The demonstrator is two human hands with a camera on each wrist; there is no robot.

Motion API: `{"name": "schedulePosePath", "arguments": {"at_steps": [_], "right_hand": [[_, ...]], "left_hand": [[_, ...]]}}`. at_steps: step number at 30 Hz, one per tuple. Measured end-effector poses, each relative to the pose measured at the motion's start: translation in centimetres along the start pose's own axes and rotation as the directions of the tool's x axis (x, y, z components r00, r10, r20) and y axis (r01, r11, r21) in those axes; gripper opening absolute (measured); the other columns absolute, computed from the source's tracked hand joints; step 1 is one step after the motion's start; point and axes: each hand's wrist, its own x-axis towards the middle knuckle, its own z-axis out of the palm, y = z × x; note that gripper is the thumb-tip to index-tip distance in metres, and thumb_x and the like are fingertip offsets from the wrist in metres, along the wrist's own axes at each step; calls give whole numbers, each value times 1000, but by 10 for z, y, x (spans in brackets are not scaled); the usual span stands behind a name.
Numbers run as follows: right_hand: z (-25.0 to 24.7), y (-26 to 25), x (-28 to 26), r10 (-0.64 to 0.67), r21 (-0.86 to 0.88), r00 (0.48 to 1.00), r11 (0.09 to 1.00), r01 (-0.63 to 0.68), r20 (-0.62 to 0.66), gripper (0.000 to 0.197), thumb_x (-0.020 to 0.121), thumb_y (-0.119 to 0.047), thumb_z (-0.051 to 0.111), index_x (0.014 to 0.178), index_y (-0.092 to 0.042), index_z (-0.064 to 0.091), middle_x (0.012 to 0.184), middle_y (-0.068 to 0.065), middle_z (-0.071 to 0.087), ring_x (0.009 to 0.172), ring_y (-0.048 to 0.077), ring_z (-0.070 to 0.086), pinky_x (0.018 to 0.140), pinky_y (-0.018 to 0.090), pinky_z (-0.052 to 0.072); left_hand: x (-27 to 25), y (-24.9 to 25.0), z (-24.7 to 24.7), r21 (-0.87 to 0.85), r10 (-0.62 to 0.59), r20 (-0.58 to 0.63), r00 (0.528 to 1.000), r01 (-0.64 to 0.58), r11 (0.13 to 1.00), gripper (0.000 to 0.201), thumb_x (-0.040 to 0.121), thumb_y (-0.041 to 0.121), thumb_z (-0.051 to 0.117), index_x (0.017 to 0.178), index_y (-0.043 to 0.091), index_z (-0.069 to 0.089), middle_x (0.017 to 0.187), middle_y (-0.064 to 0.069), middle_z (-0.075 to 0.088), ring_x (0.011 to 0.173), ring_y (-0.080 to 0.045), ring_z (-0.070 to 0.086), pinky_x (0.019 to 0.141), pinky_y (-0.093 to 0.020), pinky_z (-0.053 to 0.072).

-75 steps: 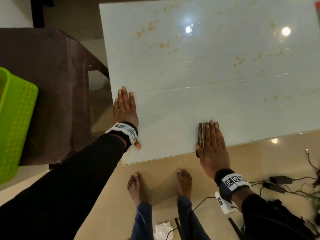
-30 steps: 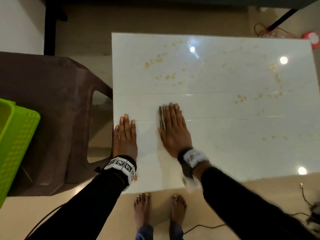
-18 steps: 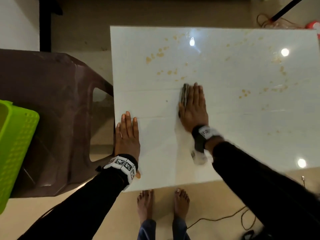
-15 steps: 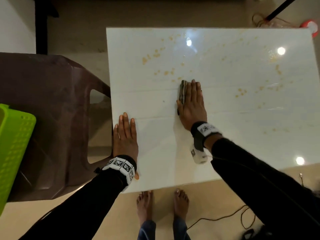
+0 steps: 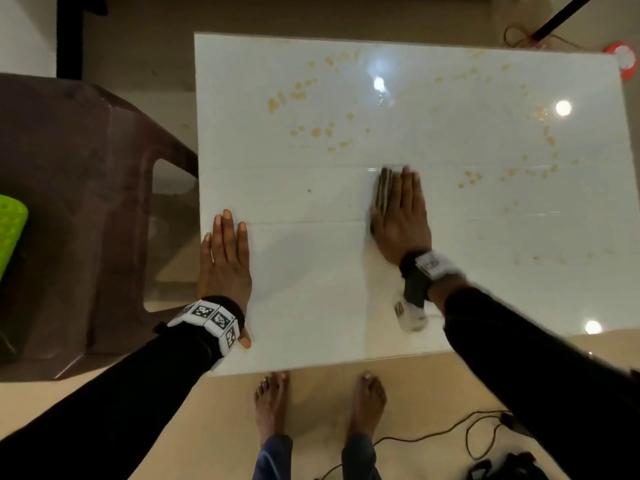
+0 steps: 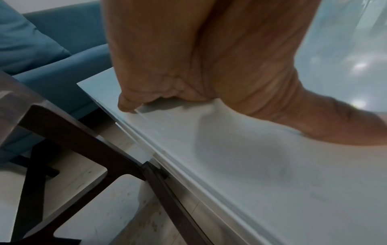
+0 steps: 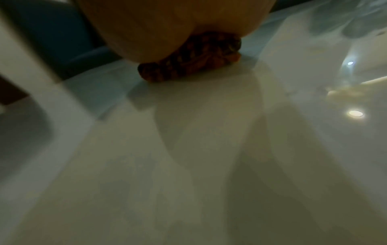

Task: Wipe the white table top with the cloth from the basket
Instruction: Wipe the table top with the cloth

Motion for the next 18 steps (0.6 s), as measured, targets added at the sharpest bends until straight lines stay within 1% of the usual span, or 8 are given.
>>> {"name": "schedulePosePath", "arguments": {"at_steps": [2,4,6,8,11,13,16,18], "right_hand": [[-14,3,31,25,19,1000,1000,-25,-2,71,109,-43,19,167,-4,1,174,25,-3,163,40,-3,133,50,6],[-12,7,20,-15,16,1000,1000,15,1,71,110,-43,20,167,-6,-2,175,22,-6,163,37,-6,133,49,4],[-1,13,-37,-49,-6,999,999,50,16,71,110,-43,17,167,-3,4,174,24,-2,163,39,-3,132,51,10],[12,17,-109,-55,-4,998,998,55,38,71,110,-43,21,166,-1,5,175,23,-2,163,38,-3,132,51,13],[17,24,-162,-85,-2,987,996,86,134,73,110,-47,18,167,-4,-1,176,15,-10,164,31,-8,133,45,7],[10,31,-134,-79,-19,988,996,82,136,75,109,-51,11,166,-3,1,176,17,-8,164,32,-5,132,47,8],[-3,37,-42,-10,19,1000,1000,10,17,79,106,-53,12,167,-3,6,175,21,0,163,37,1,132,50,10],[-15,42,15,-14,26,1000,1000,14,-2,79,105,-53,14,167,-5,7,175,22,2,163,38,3,132,51,11]], "left_hand": [[0,1,-1,18,-6,-1,1000,6,1000,124,94,33,68,139,-15,-38,152,-40,-34,150,-51,-20,126,-53,-2],[1,-1,-1,8,-5,-6,1000,5,1000,123,95,33,67,138,-14,-38,154,-40,-32,150,-52,-20,126,-54,-2],[0,-1,-3,-24,-6,-3,1000,6,1000,140,87,49,74,138,-14,-40,152,-42,-33,148,-54,-21,126,-55,1],[-3,4,-9,28,-14,54,998,13,1000,167,61,72,80,142,-18,-34,150,-47,-31,147,-58,-18,124,-59,3],[-7,23,-17,31,1,36,999,-2,1000,171,53,72,85,146,-20,-26,152,-48,-26,148,-60,-11,121,-69,9],[-7,42,-31,-26,51,29,998,-51,998,189,32,78,87,146,-11,-34,151,-44,-34,148,-59,-17,119,-72,9],[17,73,-48,-147,91,-22,996,-93,985,194,24,82,84,145,-4,-41,150,-43,-36,147,-58,-21,114,-78,11],[31,95,-57,-171,48,-2,999,-47,984,196,19,79,85,146,-4,-39,150,-47,-30,146,-62,-17,110,-81,7]]}}
